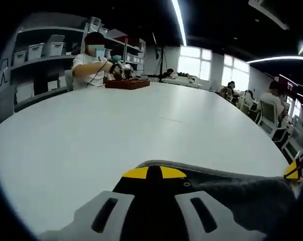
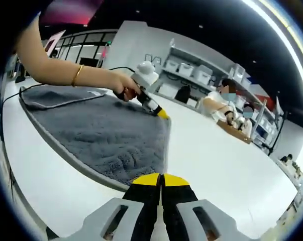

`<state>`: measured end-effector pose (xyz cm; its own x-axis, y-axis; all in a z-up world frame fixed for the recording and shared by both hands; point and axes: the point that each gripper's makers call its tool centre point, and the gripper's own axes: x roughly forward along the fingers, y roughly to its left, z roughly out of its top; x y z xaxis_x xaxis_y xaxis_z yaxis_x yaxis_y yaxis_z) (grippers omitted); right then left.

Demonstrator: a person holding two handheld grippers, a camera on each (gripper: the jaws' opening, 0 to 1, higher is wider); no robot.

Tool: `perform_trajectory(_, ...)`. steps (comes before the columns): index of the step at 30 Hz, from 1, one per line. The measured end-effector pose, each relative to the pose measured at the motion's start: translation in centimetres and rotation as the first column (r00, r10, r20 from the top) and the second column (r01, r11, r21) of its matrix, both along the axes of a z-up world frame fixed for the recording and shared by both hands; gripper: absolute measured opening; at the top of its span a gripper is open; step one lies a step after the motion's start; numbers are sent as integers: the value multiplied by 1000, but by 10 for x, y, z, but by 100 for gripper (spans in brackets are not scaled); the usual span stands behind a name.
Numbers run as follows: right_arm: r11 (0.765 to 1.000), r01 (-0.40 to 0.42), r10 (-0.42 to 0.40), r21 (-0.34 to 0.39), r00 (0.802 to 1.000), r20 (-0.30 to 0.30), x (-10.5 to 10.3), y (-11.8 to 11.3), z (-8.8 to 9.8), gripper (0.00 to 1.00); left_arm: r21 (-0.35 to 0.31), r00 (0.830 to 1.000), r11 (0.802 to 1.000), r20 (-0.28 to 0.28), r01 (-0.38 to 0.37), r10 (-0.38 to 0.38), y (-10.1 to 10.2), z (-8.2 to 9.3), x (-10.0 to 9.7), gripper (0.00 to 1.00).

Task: Open the folded towel by lifting each exposed corner and separating the folded layers until the towel lies flat within the target outline without major curled edges

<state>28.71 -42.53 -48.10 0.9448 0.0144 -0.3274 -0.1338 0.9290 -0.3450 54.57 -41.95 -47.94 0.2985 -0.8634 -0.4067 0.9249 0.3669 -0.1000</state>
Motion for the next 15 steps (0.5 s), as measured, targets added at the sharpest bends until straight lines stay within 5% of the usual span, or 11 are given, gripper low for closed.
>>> perform_trajectory(9, 1000, -3, 3, 2, 1000, 1, 1, 0, 0, 0, 26, 999, 999, 15, 42, -43, 5, 8, -11, 8)
perform_trajectory(15, 1000, -3, 3, 2, 1000, 2, 0, 0, 0, 0, 20, 999, 999, 22, 42, -42, 1, 14, 9, 7)
